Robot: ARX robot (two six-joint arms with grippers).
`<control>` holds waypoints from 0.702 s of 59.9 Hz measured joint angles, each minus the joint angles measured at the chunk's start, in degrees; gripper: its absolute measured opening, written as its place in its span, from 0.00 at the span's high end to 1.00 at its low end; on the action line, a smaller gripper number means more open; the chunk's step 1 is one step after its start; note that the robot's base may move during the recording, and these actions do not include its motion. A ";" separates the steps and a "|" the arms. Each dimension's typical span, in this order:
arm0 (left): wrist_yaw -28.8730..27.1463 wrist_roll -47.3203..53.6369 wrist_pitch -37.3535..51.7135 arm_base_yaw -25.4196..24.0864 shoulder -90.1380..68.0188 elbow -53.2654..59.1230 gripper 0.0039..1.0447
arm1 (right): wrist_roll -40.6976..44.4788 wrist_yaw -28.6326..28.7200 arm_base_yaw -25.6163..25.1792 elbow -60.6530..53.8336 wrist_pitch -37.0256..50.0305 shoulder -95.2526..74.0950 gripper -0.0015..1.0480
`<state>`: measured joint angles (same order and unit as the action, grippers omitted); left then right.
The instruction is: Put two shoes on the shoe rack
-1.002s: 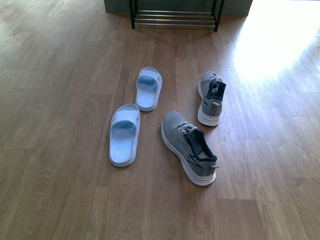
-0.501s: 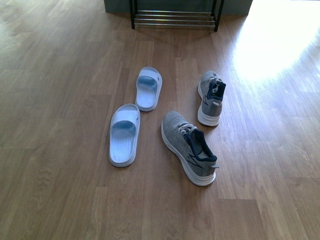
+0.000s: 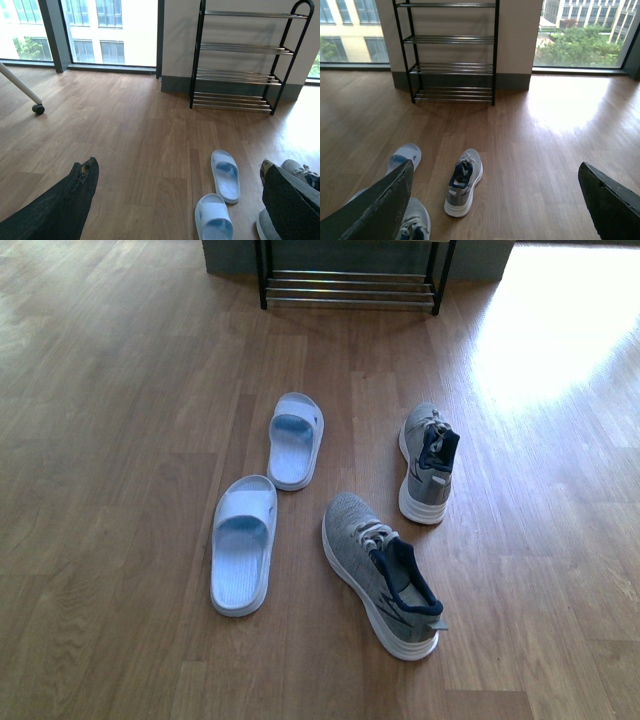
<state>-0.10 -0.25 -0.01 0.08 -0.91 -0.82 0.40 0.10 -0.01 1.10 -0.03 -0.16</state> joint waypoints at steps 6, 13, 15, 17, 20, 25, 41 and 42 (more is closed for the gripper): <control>-0.07 0.00 0.00 0.00 0.00 0.00 0.09 | 0.00 -0.02 0.00 0.00 0.00 0.00 0.09; -0.02 0.00 0.00 0.00 0.00 0.00 0.09 | 0.00 -0.07 0.00 0.00 0.00 0.00 0.09; 0.09 -0.02 0.00 0.00 0.00 0.00 0.09 | 0.00 -0.13 0.00 0.00 0.00 0.00 0.09; 0.17 0.00 -0.02 0.00 0.00 0.00 0.09 | 0.00 -0.33 0.00 0.00 0.00 0.00 0.09; -4.07 -2.38 -2.67 1.05 -1.27 -0.85 0.09 | 0.00 -0.28 0.00 0.00 0.00 0.02 0.09; -18.01 -15.61 -16.90 8.33 -13.49 -7.04 0.09 | 0.00 -0.26 0.00 0.00 0.00 -0.04 0.09; -14.82 -42.93 2.16 17.09 -64.76 -20.26 0.09 | 0.00 -0.24 0.00 0.00 0.00 -0.04 0.09; -14.91 -43.04 3.37 17.94 -68.28 -21.20 0.09 | 0.00 -0.24 0.00 0.00 0.00 -0.04 0.09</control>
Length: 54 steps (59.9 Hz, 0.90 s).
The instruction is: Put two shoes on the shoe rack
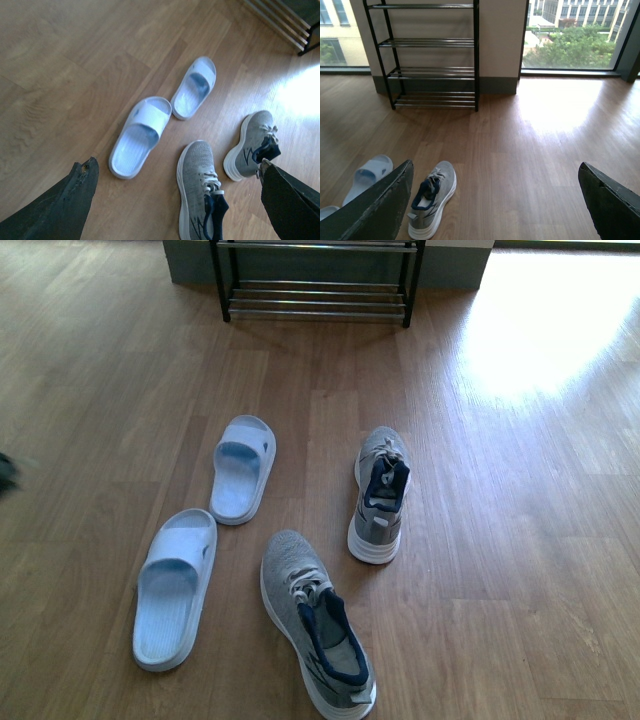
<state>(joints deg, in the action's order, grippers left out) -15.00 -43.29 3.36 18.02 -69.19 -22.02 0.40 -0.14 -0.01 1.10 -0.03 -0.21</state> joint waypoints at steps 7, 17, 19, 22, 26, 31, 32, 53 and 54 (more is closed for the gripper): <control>1.64 0.48 3.63 5.22 -20.41 -6.36 0.09 | 0.00 0.00 0.00 0.00 0.00 0.00 0.09; 4.55 3.98 3.82 9.31 -36.79 -14.47 0.09 | 0.00 -0.02 0.00 -0.02 0.00 0.00 0.09; 4.85 4.42 3.58 9.73 -39.19 -15.91 0.09 | 0.00 0.00 0.00 0.00 0.00 0.00 0.09; 5.22 5.38 3.13 10.14 -42.01 -17.70 0.09 | 0.00 0.00 0.00 0.00 0.00 0.00 0.09; 5.97 6.01 2.91 10.60 -45.90 -20.13 0.09 | 0.00 0.00 0.00 -0.02 0.00 0.00 0.09; 6.93 6.58 3.10 11.19 -49.90 -22.62 0.09 | 0.00 0.00 0.00 -0.02 0.00 0.00 0.09; 7.43 6.60 3.04 11.32 -50.84 -23.30 0.09 | 0.00 0.00 0.00 0.00 0.00 0.00 0.09; 12.81 6.23 4.70 13.18 -62.75 -30.69 0.09 | 0.00 0.00 0.00 0.00 0.00 0.00 0.09; 12.98 6.19 4.81 13.18 -63.17 -30.88 0.09 | 0.00 0.00 0.00 0.00 0.00 0.00 0.09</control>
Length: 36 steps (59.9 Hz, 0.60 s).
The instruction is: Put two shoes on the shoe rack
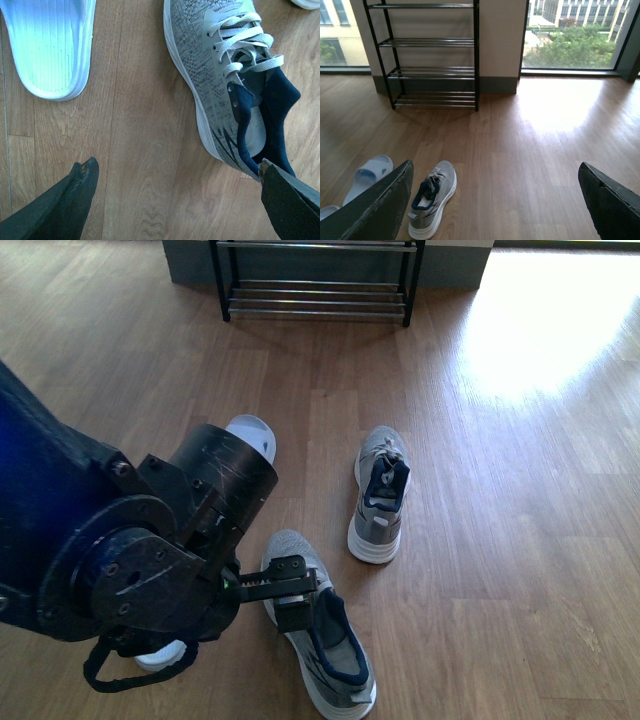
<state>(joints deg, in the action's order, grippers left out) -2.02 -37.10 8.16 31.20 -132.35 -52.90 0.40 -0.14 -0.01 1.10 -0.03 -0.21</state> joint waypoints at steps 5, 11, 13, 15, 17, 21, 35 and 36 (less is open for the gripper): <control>0.70 -0.24 0.39 0.02 -3.21 -1.79 0.09 | 0.00 0.00 0.00 0.00 0.00 0.00 0.09; 0.79 -0.77 0.98 0.04 -6.36 -3.08 0.09 | 0.00 0.00 0.00 0.00 0.00 0.00 0.09; 1.31 -0.63 1.36 0.07 -7.76 -3.65 0.09 | 0.00 -0.02 0.00 0.00 0.00 0.00 0.09; 1.99 -0.63 1.66 0.11 -8.63 -4.15 0.09 | 0.00 0.00 0.00 -0.02 0.00 0.00 0.09; 2.29 -0.55 2.05 0.13 -9.55 -4.72 0.09 | 0.00 0.00 0.00 0.00 0.00 0.00 0.09; 3.43 -0.15 2.38 -0.07 -10.88 -6.27 0.09 | 0.00 -0.02 0.00 0.00 0.00 0.00 0.09; 5.03 2.54 2.62 -0.50 -14.14 -12.46 0.09 | 0.00 0.00 0.00 0.00 0.00 0.00 0.09; 5.07 2.67 2.93 -0.55 -14.38 -12.63 0.09 | 0.00 0.00 0.00 -0.02 0.00 0.00 0.09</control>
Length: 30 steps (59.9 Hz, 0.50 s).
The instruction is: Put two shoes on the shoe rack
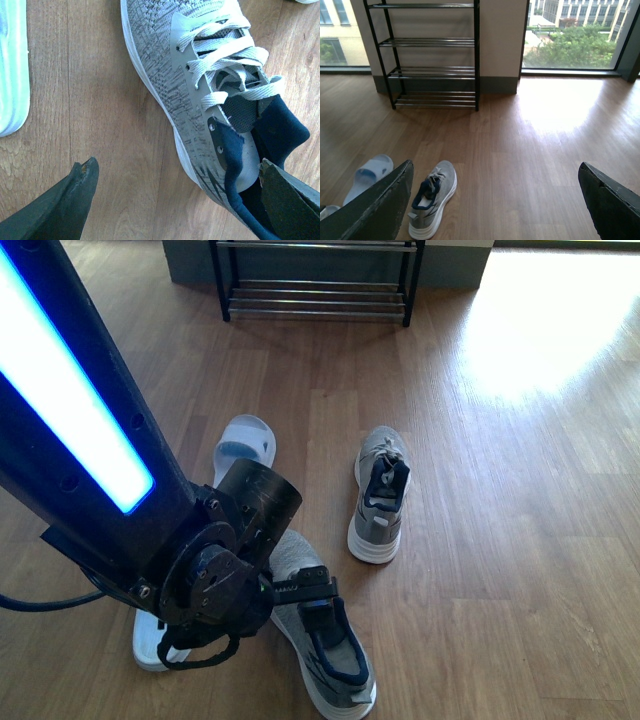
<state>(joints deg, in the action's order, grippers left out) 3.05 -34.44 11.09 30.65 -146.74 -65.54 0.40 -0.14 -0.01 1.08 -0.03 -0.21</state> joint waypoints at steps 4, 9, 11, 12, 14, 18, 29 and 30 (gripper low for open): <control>0.57 0.39 0.28 -0.13 -0.76 -0.52 0.09 | 0.00 0.00 0.00 0.00 0.00 0.00 0.09; 1.55 0.59 -0.17 -0.33 -1.68 -1.20 0.09 | 0.00 -0.02 0.00 0.02 0.00 0.00 0.09; 1.51 0.66 -0.35 -0.33 -2.12 -1.46 0.09 | 0.00 0.00 0.00 0.00 0.00 0.00 0.09; 1.53 0.70 -0.26 -0.33 -2.43 -1.62 0.09 | 0.00 0.00 0.00 0.02 0.00 0.00 0.09; 1.86 0.59 0.11 -0.46 -3.15 -1.92 0.09 | 0.00 0.00 0.00 0.00 0.00 0.00 0.09; 1.53 0.61 0.09 -0.66 -4.55 -3.02 0.09 | 0.00 0.00 0.00 0.02 0.00 0.00 0.09; 2.91 0.83 -0.37 -0.74 -6.73 -5.66 0.09 | 0.00 0.00 0.00 0.02 0.00 0.00 0.09; 2.93 0.83 -0.57 -0.66 -6.97 -6.01 0.09 | 0.00 0.00 0.00 0.02 0.00 0.00 0.09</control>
<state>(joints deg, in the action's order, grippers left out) 5.98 -33.61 10.52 30.00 -153.71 -71.55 0.40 -0.14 -0.01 1.10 -0.03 -0.21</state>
